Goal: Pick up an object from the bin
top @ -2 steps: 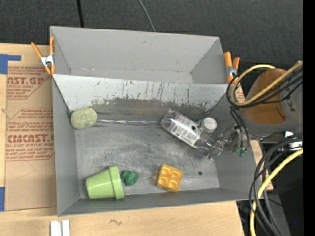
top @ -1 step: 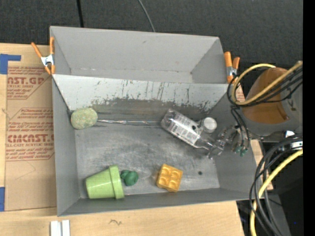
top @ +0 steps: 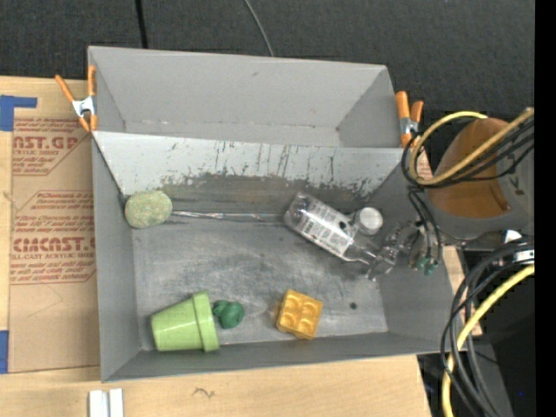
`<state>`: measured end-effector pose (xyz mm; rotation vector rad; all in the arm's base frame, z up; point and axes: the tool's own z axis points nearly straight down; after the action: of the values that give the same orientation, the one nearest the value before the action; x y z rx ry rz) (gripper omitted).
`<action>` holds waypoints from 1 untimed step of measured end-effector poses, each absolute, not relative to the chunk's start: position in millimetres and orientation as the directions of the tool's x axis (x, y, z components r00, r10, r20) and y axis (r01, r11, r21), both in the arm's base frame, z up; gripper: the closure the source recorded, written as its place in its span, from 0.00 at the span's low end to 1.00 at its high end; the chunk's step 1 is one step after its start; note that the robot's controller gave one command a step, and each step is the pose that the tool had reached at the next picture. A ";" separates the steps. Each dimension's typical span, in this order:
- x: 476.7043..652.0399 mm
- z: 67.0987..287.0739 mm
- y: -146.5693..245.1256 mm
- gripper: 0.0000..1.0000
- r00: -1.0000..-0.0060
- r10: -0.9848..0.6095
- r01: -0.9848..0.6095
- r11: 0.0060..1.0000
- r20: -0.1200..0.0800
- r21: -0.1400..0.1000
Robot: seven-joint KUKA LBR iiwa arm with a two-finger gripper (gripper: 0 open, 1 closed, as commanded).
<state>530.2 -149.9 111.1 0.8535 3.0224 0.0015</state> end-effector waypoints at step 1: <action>530.4 113.0 -149.8 1.00 -0.852 0.523 0.523 0.852 -0.001 0.001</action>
Offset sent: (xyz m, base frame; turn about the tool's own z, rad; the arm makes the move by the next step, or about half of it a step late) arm 0.0000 -0.0001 0.0084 0.0000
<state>530.4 -149.8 113.0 0.8532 3.0222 0.0013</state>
